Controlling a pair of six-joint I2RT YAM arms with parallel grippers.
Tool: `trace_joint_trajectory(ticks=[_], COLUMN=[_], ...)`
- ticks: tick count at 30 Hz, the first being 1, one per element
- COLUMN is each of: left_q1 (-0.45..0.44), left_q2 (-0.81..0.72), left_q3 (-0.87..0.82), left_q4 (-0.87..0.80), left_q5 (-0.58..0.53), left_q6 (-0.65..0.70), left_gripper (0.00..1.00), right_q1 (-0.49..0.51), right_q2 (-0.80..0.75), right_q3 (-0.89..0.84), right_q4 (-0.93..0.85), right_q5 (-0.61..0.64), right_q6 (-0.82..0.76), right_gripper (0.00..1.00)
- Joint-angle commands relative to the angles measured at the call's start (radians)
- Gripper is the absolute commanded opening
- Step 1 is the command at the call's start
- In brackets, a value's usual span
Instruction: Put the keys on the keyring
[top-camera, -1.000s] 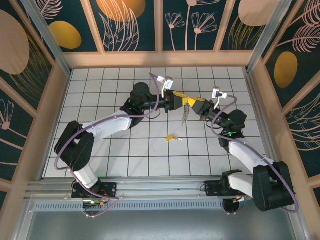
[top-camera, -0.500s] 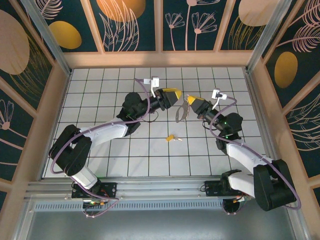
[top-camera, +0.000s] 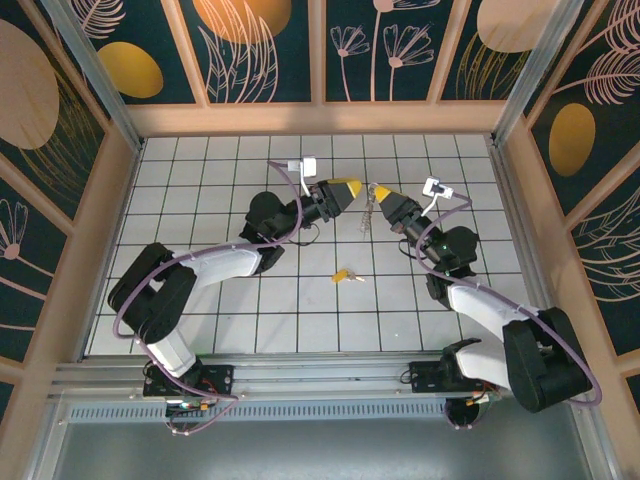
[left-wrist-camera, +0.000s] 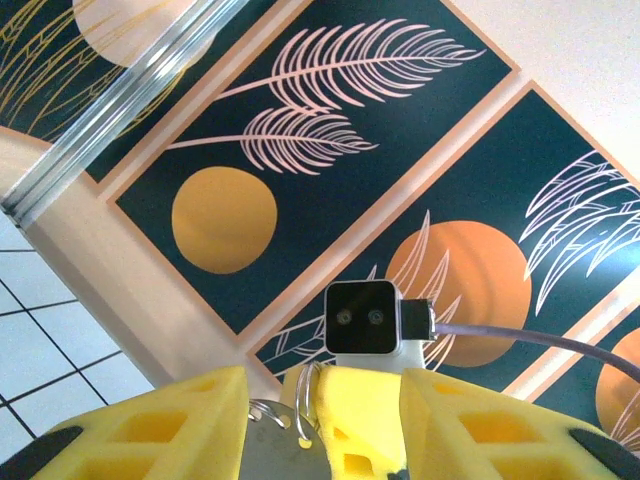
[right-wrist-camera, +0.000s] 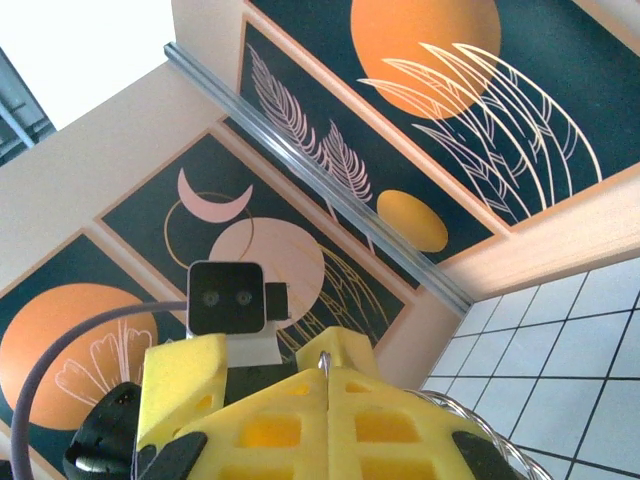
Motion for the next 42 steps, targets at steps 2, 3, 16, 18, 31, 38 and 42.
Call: trace_joint_trajectory(ticks=[2, 3, 16, 18, 31, 38, 42], left_q1=[-0.015, -0.018, -0.024, -0.025, -0.027, -0.027, -0.027], left_q2=[0.008, 0.038, 0.072, 0.073, 0.082, 0.085, 0.085], left_q3=[0.005, 0.007, 0.021, 0.023, 0.023, 0.023, 0.023], left_q4=[0.079, 0.081, 0.115, 0.116, 0.124, 0.128, 0.132], left_q5=[0.024, 0.024, 0.011, 0.011, 0.020, 0.027, 0.028], left_q6=[-0.027, -0.028, -0.047, -0.046, -0.050, -0.052, -0.051], left_gripper=[0.42, 0.42, 0.38, 0.38, 0.29, 0.20, 0.05], right_q1=[0.013, 0.013, 0.030, 0.031, 0.043, 0.049, 0.050], right_q2=[0.028, 0.036, 0.060, 0.063, 0.082, 0.094, 0.100], right_q3=[0.013, 0.014, 0.020, 0.021, 0.030, 0.037, 0.043], right_q4=[0.127, 0.138, 0.170, 0.170, 0.170, 0.170, 0.169], right_q5=[0.033, 0.034, 0.044, 0.044, 0.043, 0.040, 0.031], right_q6=[0.056, 0.065, 0.095, 0.092, 0.088, 0.087, 0.086], right_gripper=[0.00, 0.00, 0.00, 0.00, 0.00, 0.00, 0.00])
